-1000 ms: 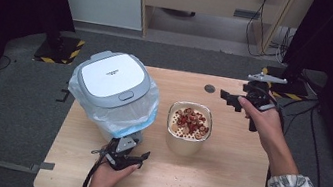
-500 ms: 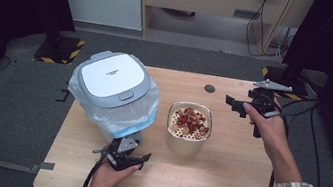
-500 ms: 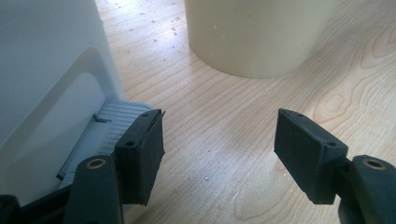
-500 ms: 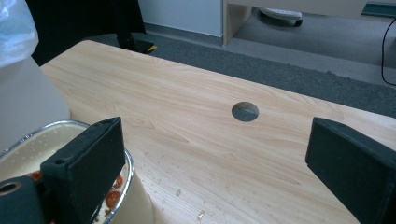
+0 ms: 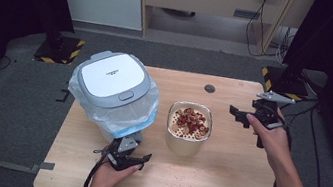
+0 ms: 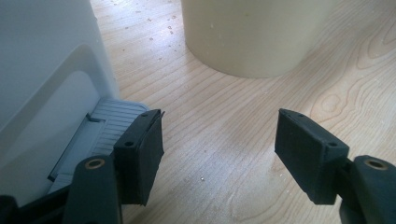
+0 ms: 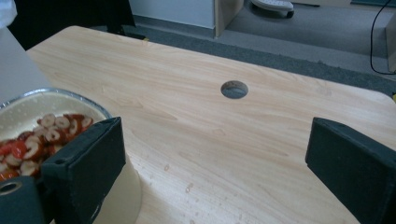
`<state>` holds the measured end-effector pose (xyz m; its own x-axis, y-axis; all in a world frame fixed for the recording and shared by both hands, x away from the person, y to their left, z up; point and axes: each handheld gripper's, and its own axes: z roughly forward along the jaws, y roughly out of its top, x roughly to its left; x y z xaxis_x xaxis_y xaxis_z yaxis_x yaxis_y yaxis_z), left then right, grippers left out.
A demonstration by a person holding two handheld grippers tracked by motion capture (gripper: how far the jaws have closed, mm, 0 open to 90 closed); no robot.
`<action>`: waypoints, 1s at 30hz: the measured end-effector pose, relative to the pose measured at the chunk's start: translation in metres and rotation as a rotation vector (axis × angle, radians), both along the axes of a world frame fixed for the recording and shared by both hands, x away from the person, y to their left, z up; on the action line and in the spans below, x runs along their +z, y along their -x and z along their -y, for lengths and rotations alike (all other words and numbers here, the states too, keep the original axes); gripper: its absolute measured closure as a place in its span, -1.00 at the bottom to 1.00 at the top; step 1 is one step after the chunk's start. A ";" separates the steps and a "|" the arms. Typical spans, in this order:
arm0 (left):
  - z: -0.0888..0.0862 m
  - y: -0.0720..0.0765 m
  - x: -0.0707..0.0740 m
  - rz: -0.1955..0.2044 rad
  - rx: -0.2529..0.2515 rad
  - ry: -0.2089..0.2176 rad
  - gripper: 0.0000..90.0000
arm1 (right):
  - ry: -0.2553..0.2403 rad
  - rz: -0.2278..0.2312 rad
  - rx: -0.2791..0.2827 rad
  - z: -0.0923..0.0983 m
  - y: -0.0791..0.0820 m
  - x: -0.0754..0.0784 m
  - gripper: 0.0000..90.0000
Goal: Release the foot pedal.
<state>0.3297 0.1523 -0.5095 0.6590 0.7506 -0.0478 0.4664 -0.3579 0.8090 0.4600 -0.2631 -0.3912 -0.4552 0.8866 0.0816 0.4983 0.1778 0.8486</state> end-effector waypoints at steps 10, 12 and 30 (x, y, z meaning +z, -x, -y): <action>0.000 0.000 0.000 -0.002 0.000 -0.005 -0.33 | 0.006 -0.025 -0.015 0.006 0.011 -0.024 -0.88; 0.000 0.000 -0.001 -0.003 0.000 -0.004 -0.33 | 0.006 -0.030 -0.014 0.006 0.014 -0.028 -0.88; 0.002 -0.001 -0.002 -0.010 -0.014 -0.012 -0.35 | 0.042 -0.086 0.003 0.003 0.037 -0.067 -0.87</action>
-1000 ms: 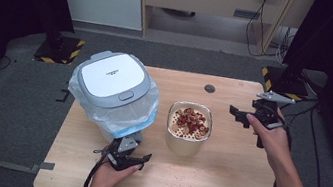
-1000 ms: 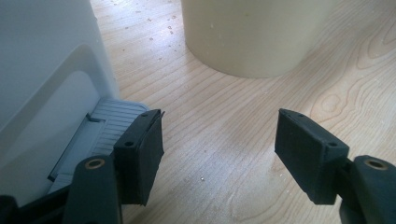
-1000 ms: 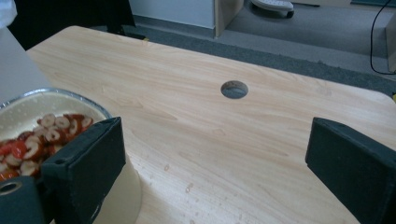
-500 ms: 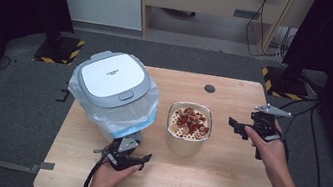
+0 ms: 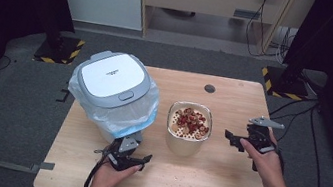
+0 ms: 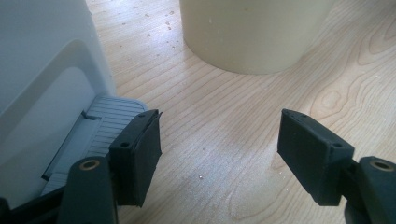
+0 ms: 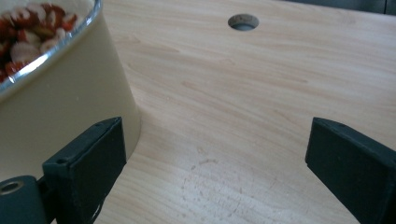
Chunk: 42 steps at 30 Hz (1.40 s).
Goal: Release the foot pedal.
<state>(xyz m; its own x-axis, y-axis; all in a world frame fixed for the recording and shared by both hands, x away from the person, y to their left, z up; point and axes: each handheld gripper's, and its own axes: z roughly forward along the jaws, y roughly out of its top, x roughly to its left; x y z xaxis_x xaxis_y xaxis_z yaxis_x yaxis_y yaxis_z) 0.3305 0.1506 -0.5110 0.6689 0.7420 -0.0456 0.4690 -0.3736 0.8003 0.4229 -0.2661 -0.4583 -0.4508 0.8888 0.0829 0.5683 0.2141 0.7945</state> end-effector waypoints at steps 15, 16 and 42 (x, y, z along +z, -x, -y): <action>0.001 0.000 -0.001 -0.002 -0.005 -0.006 -0.37 | 0.022 -0.078 -0.041 -0.006 -0.014 -0.033 -0.87; 0.001 0.000 -0.001 -0.002 -0.005 -0.006 -0.37 | 0.027 -0.090 -0.046 -0.006 -0.016 -0.035 -0.88; 0.001 -0.001 -0.001 -0.004 -0.007 -0.016 -0.38 | 0.132 -0.095 -0.148 -0.025 -0.018 -0.082 -0.97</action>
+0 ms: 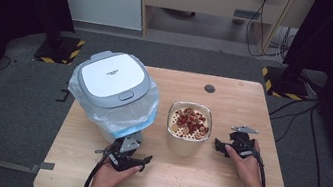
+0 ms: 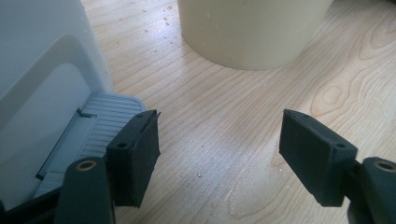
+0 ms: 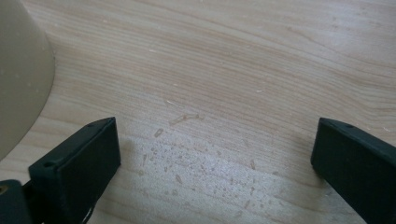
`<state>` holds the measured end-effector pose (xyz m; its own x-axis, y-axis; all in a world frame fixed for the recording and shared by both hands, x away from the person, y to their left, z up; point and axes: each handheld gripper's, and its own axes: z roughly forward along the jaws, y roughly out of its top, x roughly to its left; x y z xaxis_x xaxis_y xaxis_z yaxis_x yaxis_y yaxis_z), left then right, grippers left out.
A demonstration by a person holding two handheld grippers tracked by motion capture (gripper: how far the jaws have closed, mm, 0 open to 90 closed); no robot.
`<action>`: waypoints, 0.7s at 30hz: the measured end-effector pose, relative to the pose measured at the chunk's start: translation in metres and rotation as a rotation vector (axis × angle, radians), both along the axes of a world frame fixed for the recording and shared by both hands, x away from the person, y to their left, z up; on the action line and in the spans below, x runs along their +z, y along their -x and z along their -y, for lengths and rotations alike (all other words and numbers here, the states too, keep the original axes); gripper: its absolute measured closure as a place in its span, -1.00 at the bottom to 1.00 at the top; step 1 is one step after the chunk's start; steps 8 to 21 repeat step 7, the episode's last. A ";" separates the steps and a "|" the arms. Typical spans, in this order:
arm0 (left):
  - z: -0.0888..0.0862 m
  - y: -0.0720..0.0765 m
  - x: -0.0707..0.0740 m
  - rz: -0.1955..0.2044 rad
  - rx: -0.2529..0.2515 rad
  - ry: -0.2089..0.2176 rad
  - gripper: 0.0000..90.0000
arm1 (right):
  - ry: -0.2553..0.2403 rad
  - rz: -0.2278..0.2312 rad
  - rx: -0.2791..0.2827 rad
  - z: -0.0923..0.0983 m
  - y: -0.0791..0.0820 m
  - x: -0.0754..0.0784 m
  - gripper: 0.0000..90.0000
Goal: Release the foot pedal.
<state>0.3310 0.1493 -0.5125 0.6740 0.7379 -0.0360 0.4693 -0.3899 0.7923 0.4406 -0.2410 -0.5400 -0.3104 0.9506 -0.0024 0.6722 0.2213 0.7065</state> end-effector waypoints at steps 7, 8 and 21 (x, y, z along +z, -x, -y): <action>0.002 -0.001 0.001 0.003 -0.003 0.000 -0.38 | -0.001 -0.001 -0.012 0.000 0.001 0.000 -0.97; 0.002 -0.001 0.001 0.003 -0.003 0.000 -0.38 | -0.001 -0.001 -0.012 0.000 0.001 0.000 -0.97; 0.002 -0.001 0.001 0.003 -0.003 0.000 -0.38 | -0.001 -0.001 -0.012 0.000 0.001 0.000 -0.97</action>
